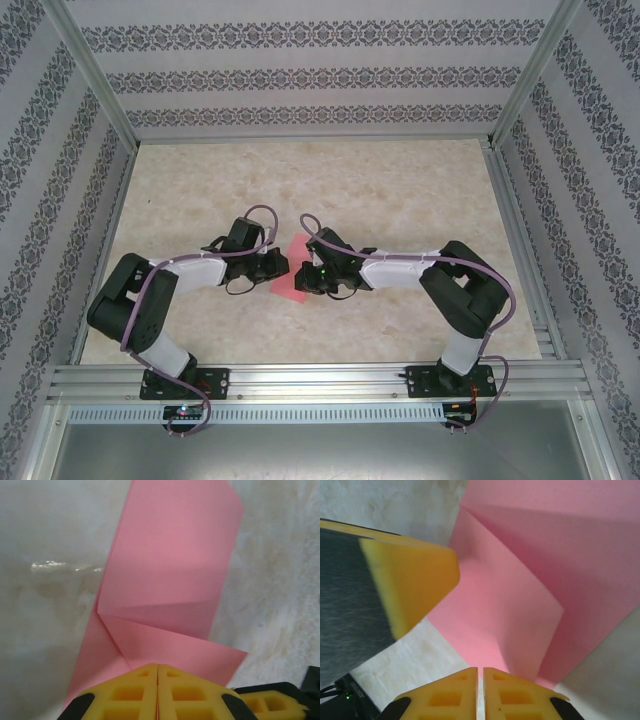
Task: Fold a paper plane with a square sheet of paper (pick it up from the middle)
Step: Fold the triangle a second time at the center of the table.
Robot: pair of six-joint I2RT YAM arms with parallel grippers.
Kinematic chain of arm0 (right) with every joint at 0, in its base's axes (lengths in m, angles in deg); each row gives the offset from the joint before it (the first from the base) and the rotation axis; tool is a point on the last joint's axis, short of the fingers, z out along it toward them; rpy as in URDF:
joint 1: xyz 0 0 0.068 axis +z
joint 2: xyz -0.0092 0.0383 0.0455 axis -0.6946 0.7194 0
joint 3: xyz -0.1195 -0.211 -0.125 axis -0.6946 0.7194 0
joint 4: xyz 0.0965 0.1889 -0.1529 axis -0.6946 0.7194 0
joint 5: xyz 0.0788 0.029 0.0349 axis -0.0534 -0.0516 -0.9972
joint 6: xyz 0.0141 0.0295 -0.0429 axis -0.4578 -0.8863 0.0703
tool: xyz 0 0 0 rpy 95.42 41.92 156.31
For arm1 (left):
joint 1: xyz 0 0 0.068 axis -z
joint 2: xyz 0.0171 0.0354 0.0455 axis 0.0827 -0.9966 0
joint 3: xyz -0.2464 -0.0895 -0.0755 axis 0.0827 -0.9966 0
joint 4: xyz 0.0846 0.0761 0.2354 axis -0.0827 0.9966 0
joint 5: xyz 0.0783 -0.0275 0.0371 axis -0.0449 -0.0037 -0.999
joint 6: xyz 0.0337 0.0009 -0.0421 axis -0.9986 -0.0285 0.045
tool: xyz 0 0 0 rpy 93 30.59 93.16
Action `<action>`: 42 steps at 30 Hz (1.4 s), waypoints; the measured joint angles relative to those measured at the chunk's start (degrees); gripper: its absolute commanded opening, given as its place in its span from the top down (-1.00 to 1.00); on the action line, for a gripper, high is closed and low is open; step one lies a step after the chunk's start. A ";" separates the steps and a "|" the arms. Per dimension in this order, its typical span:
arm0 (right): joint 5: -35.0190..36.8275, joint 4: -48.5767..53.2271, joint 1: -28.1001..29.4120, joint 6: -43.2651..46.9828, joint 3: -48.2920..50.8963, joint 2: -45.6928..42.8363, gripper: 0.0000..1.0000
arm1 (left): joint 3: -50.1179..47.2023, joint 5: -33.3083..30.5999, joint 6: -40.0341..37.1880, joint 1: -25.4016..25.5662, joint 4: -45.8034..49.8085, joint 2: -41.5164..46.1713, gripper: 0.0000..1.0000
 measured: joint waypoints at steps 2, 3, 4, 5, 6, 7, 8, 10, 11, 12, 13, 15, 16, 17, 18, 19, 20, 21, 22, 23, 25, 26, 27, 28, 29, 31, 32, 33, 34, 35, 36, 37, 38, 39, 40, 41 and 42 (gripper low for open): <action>0.50 0.28 0.00 0.00 -0.98 0.92 0.79 | 0.31 0.15 0.00 0.00 -0.26 -1.36 0.85; 0.72 0.31 0.00 0.00 -1.53 1.55 0.79 | 0.46 0.20 0.00 0.00 -0.33 -1.95 0.85; 0.90 0.46 0.00 0.00 -1.88 1.95 0.79 | 0.66 0.22 0.00 0.00 -0.42 -2.38 0.85; 1.11 0.59 0.00 0.02 -2.12 2.29 0.79 | 0.96 0.31 -0.02 0.00 -0.50 -2.93 0.85; 1.31 0.94 0.00 0.02 -2.25 2.45 0.79 | 1.29 0.37 -0.02 0.00 -0.66 -3.43 0.85; 1.42 1.38 0.00 0.04 -2.40 2.56 0.80 | 1.55 0.37 -0.02 0.00 -0.72 -3.78 0.85; 1.79 1.84 0.00 0.07 -2.58 2.69 0.80 | 1.88 0.37 -0.04 0.00 -0.72 -4.17 0.85; 2.21 2.69 0.00 0.24 -3.02 3.04 0.81 | 2.36 0.42 -0.04 0.00 -0.74 -4.74 0.85; 2.23 3.06 0.00 0.28 -3.17 3.23 0.81 | 2.62 0.44 -0.07 0.00 -0.74 -4.98 0.85; 2.27 3.48 0.00 0.31 -3.39 3.52 0.81 | 2.93 0.57 -0.11 0.00 -0.74 -5.18 0.85; 2.34 3.80 0.00 0.35 -3.58 3.78 0.81 | 3.23 0.61 -0.24 0.00 -0.72 -5.40 0.85; 2.58 4.63 0.00 0.44 -3.80 4.33 0.82 | 4.00 0.63 -0.48 0.00 -0.74 -5.88 0.85; 2.69 5.03 0.00 0.44 -3.82 4.50 0.82 | 4.24 0.61 -0.63 0.00 -0.72 -6.03 0.85; 2.71 5.27 0.00 0.48 -4.02 4.57 0.82 | 4.50 0.59 -0.70 0.00 -0.72 -6.23 0.85; 2.91 5.68 0.00 0.50 -4.24 4.57 0.82 | 4.74 0.59 -0.81 0.00 -0.72 -6.56 0.86; 3.08 5.95 0.00 0.59 -4.33 4.57 0.82 | 4.90 0.57 -0.90 0.00 -0.72 -6.84 0.86; 3.17 6.12 0.00 0.70 -4.39 4.57 0.82 | 4.94 0.55 -0.96 0.00 -0.70 -7.17 0.86; 3.28 6.43 0.00 0.83 -4.52 4.57 0.82 | 4.94 0.59 -1.07 0.00 -0.70 -7.50 0.86; 3.30 6.58 0.00 0.96 -4.63 4.55 0.82 | 5.01 0.61 -1.11 -0.02 -0.70 -7.58 0.86; 3.30 6.64 0.00 1.22 -4.68 4.55 0.82 | 5.03 0.57 -1.20 0.00 -0.70 -7.61 0.86; 3.32 6.71 0.00 1.62 -4.74 4.37 0.82 | 5.03 0.59 -1.33 -0.02 -0.70 -7.65 0.87; 3.37 6.71 0.00 1.79 -4.74 4.17 0.82 | 5.03 0.59 -1.33 0.00 -0.70 -7.67 0.87; 3.45 6.78 0.00 1.97 -4.85 3.93 0.82 | 5.05 0.59 -1.36 -0.02 -0.70 -7.69 0.87; 3.52 6.97 0.00 2.08 -5.07 3.80 0.82 | 5.11 0.59 -1.36 -0.02 -0.70 -7.76 0.87; 3.56 7.17 0.00 2.25 -5.51 3.78 0.82 | 5.22 0.61 -1.36 -0.02 -0.70 -7.89 0.87; 3.69 7.23 0.02 2.64 -6.23 3.78 0.82 | 5.55 0.81 -1.36 -0.02 -0.70 -8.22 0.87; 3.69 7.32 0.07 2.86 -6.54 3.78 0.82 | 5.70 0.94 -1.36 -0.02 -0.70 -8.39 0.88; 3.72 7.32 0.13 3.04 -6.71 3.78 0.82 | 5.81 1.07 -1.36 0.00 -0.70 -8.50 0.88; 3.72 7.39 0.35 3.08 -6.80 3.80 0.82 | 5.84 1.09 -1.36 -0.02 -0.70 -8.52 0.88; 3.72 7.56 0.44 3.10 -6.91 3.80 0.82 | 5.84 1.11 -1.36 -0.02 -0.70 -8.52 0.88; 3.74 7.98 0.55 3.26 -7.17 3.91 0.82 | 5.84 1.14 -1.36 -0.02 -0.70 -8.52 0.88; 3.74 8.26 0.76 3.32 -7.48 4.11 0.82 | 5.84 1.14 -1.36 -0.02 -0.70 -8.52 0.89; 3.72 8.59 0.94 3.48 -7.91 4.46 0.82 | 5.84 1.14 -1.38 -0.02 -0.70 -8.52 0.89; 3.74 8.83 1.16 3.52 -8.35 4.87 0.82 | 5.84 1.14 -1.38 -0.02 -0.70 -8.52 0.89; 3.72 8.90 1.29 3.56 -8.57 5.27 0.82 | 5.84 1.14 -1.38 -0.02 -0.70 -8.52 0.88; 3.72 9.07 1.53 3.65 -8.70 5.64 0.82 | 5.84 1.11 -1.38 -0.02 -0.70 -8.52 0.88; 3.74 9.35 1.62 3.76 -8.72 5.95 0.82 | 5.84 1.11 -1.38 -0.02 -0.70 -8.52 0.89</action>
